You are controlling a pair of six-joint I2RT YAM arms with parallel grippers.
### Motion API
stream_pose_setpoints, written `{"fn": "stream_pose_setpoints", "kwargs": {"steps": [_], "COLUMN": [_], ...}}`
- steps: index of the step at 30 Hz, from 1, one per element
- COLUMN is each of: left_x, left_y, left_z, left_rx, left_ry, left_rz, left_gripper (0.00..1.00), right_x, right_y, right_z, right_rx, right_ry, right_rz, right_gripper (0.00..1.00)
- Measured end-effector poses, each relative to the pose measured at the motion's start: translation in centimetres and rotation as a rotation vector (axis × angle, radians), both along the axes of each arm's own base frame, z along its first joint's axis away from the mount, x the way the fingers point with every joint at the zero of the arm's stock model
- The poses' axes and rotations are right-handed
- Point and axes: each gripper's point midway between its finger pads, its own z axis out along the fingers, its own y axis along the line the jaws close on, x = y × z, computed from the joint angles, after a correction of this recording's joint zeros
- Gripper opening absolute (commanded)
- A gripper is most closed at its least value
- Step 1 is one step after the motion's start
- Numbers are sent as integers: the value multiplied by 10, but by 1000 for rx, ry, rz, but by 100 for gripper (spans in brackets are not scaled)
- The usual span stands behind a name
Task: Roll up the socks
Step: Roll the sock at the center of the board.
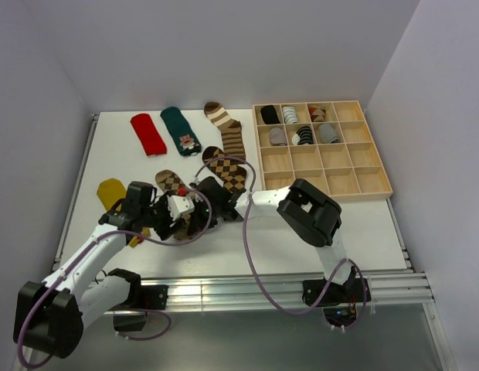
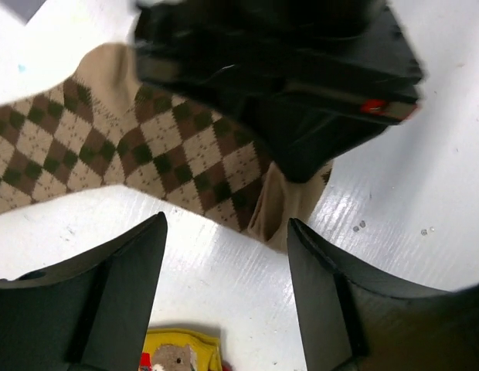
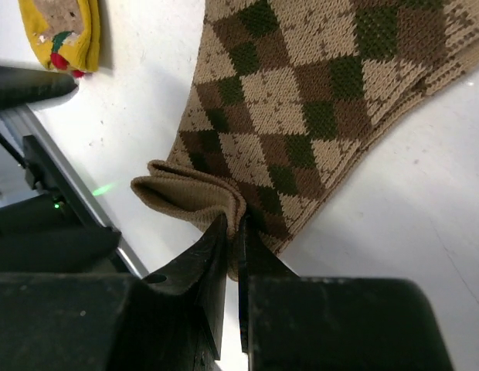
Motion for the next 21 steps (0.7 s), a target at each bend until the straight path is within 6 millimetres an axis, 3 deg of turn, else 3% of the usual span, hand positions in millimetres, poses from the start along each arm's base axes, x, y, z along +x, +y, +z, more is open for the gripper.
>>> {"fn": "stream_pose_setpoints", "kwargs": {"steps": [4, 11, 21], "left_x": [-3, -10, -4], "left_y": [-3, -8, -17], "left_z": [-2, -20, -17], "left_rx": [39, 115, 175], "left_ry": [-87, -142, -225], "left_rz": [-35, -91, -141], "left_gripper": [78, 75, 70], "right_x": [1, 3, 7], "right_y": [0, -2, -6], "right_z": [-1, -2, -3], "right_rx": [4, 19, 10], "right_ry": [50, 155, 239], "right_rz": [1, -1, -2], "right_gripper": [0, 0, 0]}}
